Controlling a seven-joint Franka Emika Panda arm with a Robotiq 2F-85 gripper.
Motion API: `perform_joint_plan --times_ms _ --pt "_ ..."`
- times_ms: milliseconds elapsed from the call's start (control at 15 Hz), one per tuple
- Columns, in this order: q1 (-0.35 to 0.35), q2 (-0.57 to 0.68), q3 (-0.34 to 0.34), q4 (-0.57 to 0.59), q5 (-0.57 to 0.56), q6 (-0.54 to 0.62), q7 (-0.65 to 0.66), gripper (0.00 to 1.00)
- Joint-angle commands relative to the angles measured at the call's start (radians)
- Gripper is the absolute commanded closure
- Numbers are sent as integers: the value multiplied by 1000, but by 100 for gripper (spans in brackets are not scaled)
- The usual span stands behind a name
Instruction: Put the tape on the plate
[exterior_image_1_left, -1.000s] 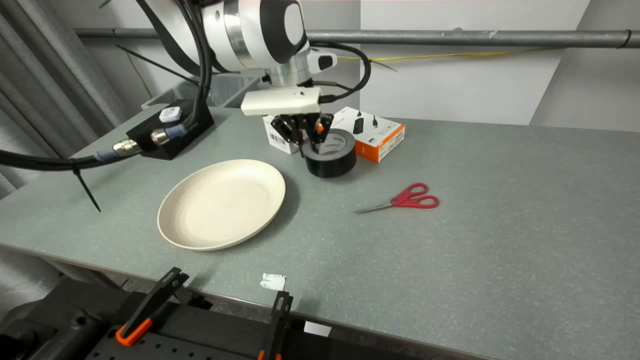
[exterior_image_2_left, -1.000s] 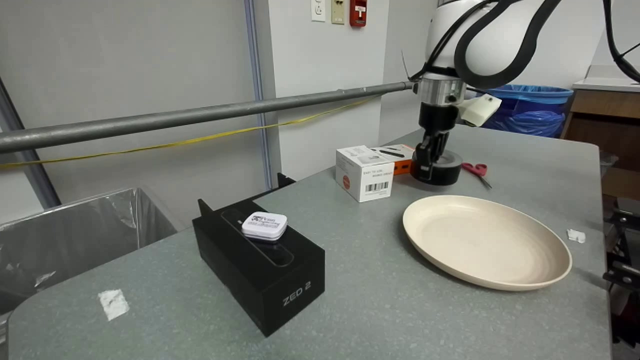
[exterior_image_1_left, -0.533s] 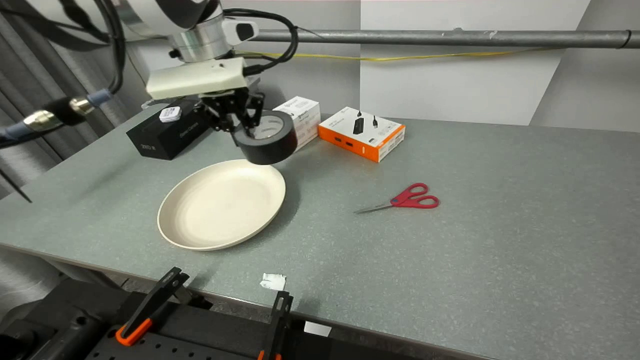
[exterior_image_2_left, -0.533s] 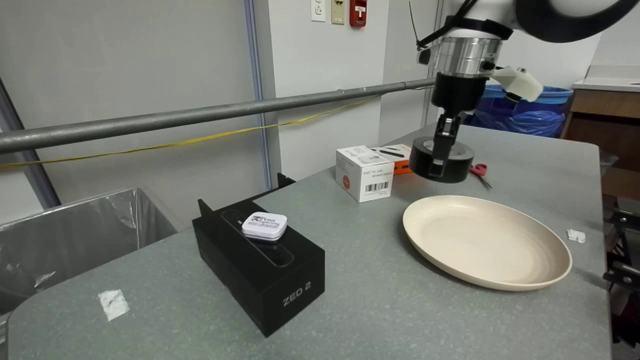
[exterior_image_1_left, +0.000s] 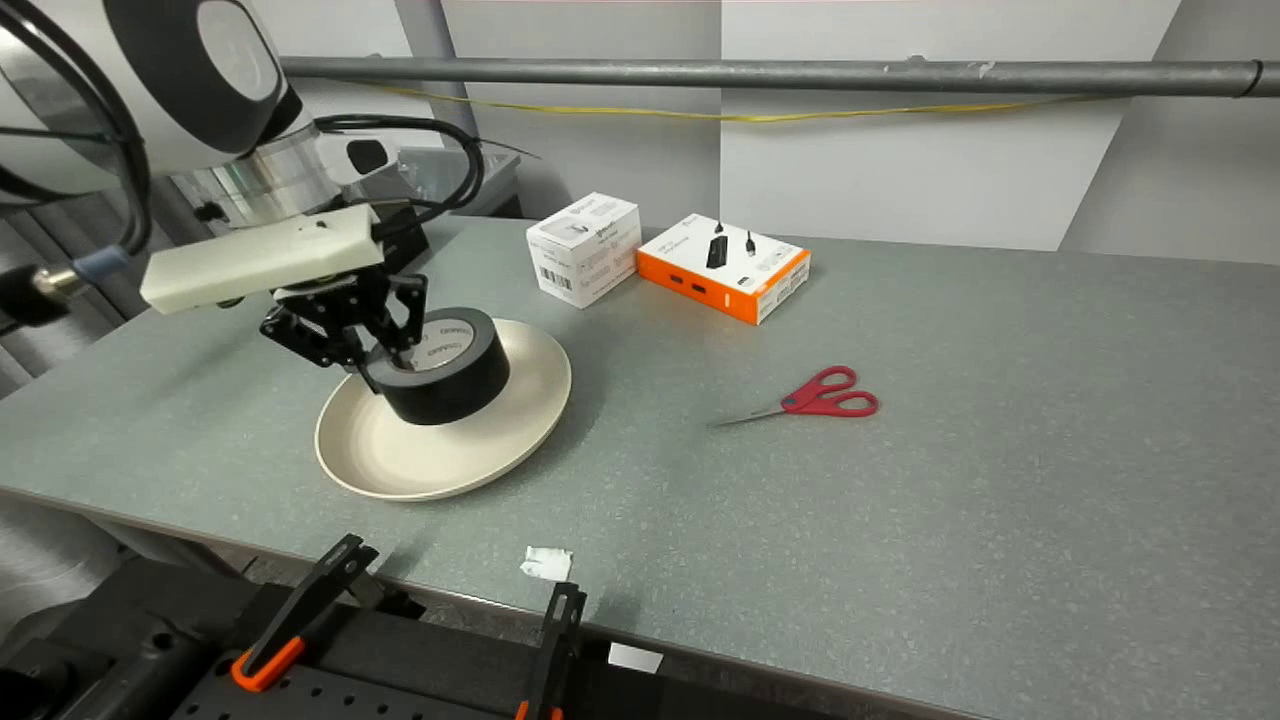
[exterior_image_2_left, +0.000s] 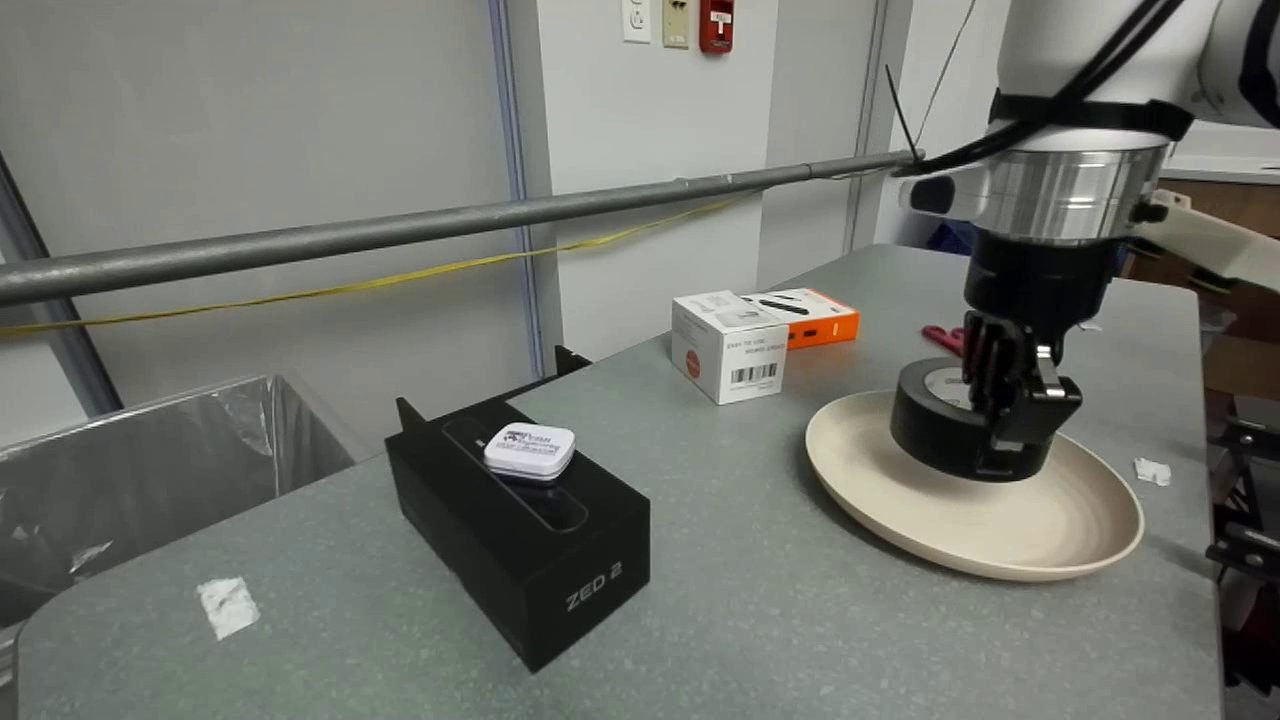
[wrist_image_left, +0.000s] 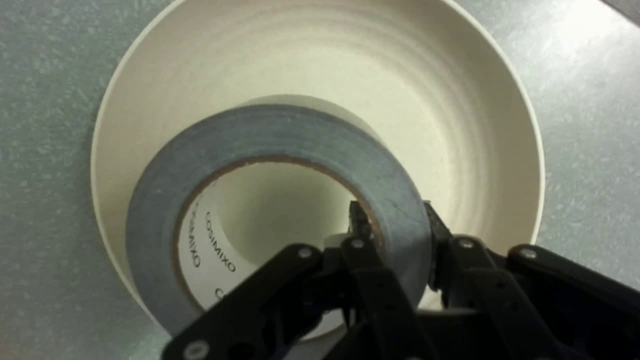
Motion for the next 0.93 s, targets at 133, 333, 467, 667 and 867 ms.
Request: perform_joint_plan --times_ms 133,333,467,667,867 --pt "15 25 -25 -48 -126 108 58 94" --pt "27 56 -54 -39 -228 139 119 94" --pt "32 72 -70 -30 -282 145 157 80" --pt "24 78 -70 -24 -303 142 175 41" --pt "14 75 -59 -12 -281 137 165 19"
